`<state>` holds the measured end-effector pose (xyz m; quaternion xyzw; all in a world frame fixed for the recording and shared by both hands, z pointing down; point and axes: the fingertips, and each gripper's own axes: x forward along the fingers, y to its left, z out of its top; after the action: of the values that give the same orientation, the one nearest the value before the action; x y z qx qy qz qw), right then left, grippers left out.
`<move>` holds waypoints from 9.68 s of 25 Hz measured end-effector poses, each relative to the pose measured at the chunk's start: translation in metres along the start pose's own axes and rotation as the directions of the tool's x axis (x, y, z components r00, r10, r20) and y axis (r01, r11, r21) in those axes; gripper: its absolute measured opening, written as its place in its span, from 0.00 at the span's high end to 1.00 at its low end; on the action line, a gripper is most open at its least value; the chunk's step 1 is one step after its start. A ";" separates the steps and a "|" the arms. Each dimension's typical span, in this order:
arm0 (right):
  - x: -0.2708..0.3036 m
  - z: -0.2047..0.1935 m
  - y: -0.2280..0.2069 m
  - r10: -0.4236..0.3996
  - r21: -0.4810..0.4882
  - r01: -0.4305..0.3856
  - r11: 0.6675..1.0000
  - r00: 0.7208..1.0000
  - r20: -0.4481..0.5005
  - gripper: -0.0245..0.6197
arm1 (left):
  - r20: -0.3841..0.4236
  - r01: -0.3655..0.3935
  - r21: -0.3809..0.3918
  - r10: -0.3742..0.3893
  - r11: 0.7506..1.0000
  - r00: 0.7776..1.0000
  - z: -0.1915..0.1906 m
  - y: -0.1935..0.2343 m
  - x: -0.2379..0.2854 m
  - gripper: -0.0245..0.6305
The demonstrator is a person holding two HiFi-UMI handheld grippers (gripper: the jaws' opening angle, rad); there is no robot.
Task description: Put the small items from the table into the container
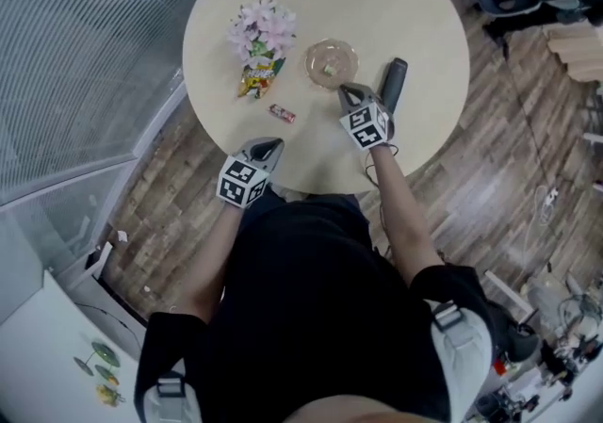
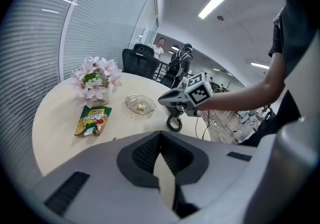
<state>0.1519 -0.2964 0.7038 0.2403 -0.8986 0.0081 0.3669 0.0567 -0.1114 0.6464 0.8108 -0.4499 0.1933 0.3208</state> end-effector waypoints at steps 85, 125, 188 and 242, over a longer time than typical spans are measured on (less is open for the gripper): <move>0.082 -0.005 0.178 0.342 -0.091 -0.368 0.925 0.913 -0.222 0.71 | -0.015 -0.006 -0.111 0.004 0.994 1.000 -0.036 0.078 -0.024 0.96; 0.019 -0.040 -0.020 0.010 0.191 0.043 0.981 0.962 -0.272 0.77 | 0.014 0.053 -0.015 -0.053 0.998 0.999 -0.006 0.038 0.002 0.96; -0.070 -0.030 0.149 -0.079 0.294 0.080 0.953 0.997 -0.015 0.93 | 0.045 0.131 0.146 -0.139 0.981 0.989 0.020 0.056 -0.027 0.96; -0.059 -0.062 0.178 -0.027 0.404 0.087 0.910 0.988 -0.152 0.92 | -0.051 0.103 0.152 -0.097 0.983 0.994 0.022 0.126 -0.018 0.96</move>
<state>0.1510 -0.1022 0.7383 0.3368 -0.8410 0.2026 0.3717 -0.0601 -0.1649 0.6630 0.8503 -0.3852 0.2289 0.2761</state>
